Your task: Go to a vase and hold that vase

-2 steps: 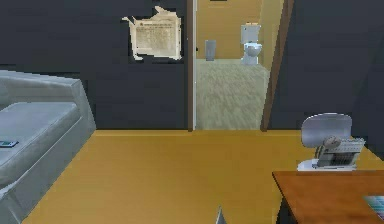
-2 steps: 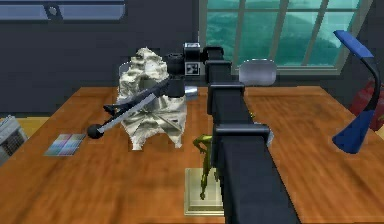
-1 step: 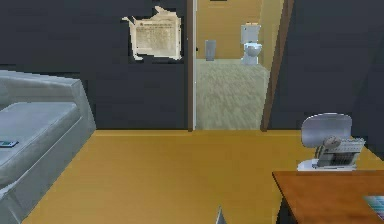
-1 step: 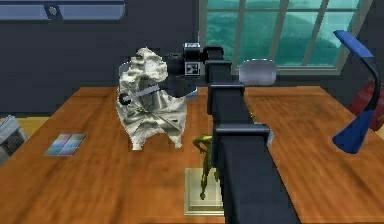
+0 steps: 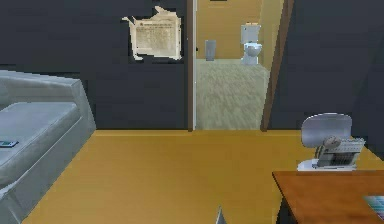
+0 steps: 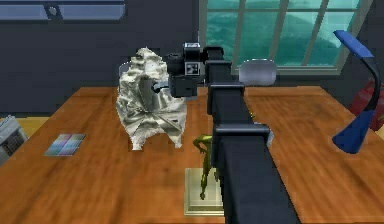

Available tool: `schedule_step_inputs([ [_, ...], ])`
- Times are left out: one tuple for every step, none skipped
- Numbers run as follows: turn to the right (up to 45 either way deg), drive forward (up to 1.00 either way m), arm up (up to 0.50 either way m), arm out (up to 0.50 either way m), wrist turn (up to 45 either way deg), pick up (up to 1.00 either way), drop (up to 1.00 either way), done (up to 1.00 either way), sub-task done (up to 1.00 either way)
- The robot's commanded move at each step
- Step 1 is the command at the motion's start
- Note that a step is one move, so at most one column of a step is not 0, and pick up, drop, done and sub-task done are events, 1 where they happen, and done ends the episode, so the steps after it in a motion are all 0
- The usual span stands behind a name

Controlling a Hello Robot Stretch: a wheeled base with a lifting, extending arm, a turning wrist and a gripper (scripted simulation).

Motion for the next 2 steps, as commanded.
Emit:
schedule_step_inputs([
  [0.0,0.00,0.00,0.00,0.0,1.00,0.00,0.00,0.00],
  [0.0,0.00,0.00,0.00,0.0,0.00,0.00,1.00,0.00],
])
